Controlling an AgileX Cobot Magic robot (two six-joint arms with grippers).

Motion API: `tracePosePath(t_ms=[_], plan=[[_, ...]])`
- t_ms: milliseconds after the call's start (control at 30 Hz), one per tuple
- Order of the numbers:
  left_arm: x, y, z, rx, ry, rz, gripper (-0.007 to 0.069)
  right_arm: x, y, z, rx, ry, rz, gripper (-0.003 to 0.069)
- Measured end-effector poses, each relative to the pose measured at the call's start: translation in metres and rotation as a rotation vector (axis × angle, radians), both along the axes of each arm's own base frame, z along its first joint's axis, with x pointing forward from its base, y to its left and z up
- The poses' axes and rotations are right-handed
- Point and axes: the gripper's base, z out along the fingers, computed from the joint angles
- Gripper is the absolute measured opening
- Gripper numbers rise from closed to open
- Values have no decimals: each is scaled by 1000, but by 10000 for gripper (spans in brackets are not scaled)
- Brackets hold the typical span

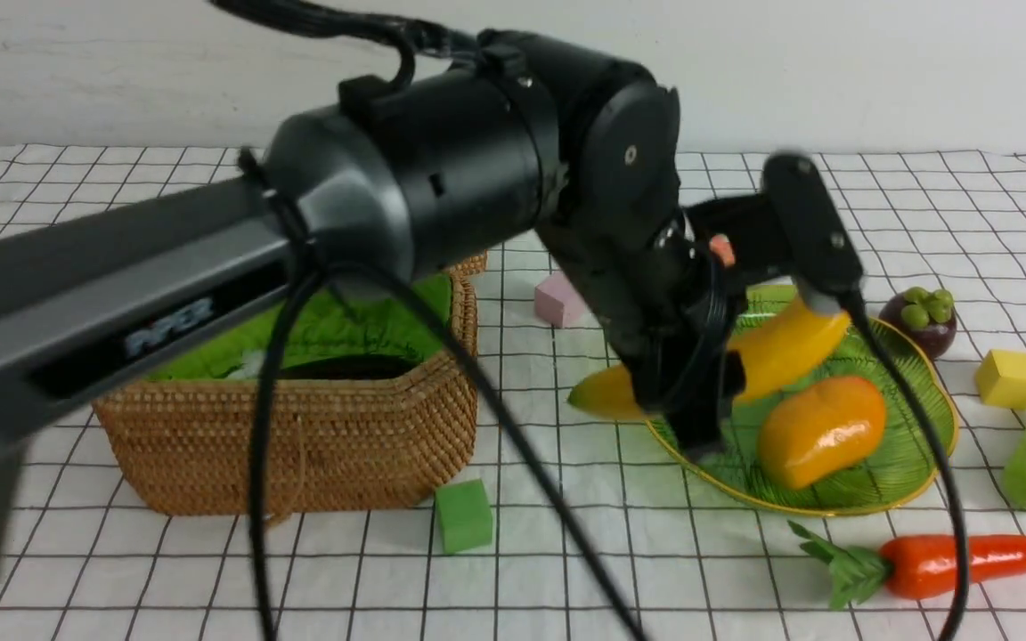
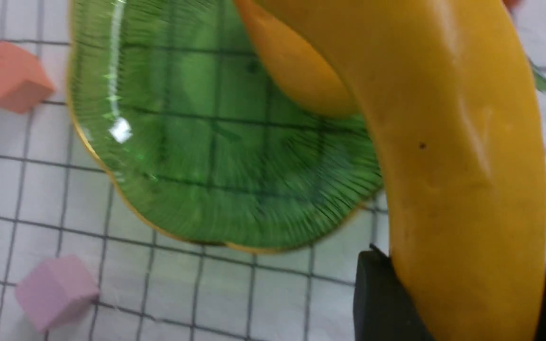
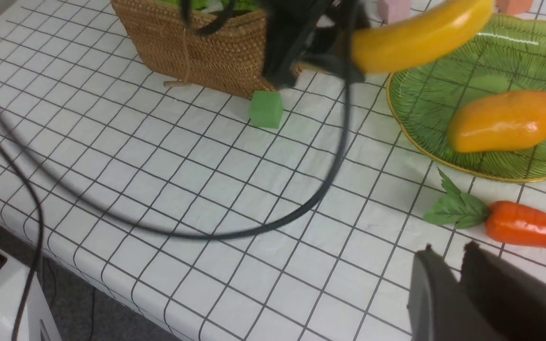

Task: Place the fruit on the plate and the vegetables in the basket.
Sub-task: Use the left arm to grab a banana and put it into the right plate

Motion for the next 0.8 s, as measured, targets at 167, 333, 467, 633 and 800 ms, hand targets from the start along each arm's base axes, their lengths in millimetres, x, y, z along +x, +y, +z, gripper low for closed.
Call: tracePosePath(t_ms=[167, 333, 467, 633, 800], plan=[[56, -25, -27, -105, 31, 52, 305, 0, 0, 0, 0, 2, 1, 109], [76, -42, -53, -167, 37, 68, 305, 0, 0, 0, 0, 3, 2, 109], [82, -48, -72, -177, 45, 78, 305, 0, 0, 0, 0, 3, 1, 111], [84, -48, -73, -176, 25, 80, 354, 0, 0, 0, -1, 3, 0, 113], [82, -47, -72, -164, 38, 76, 489, 0, 0, 0, -5, 2, -3, 116]])
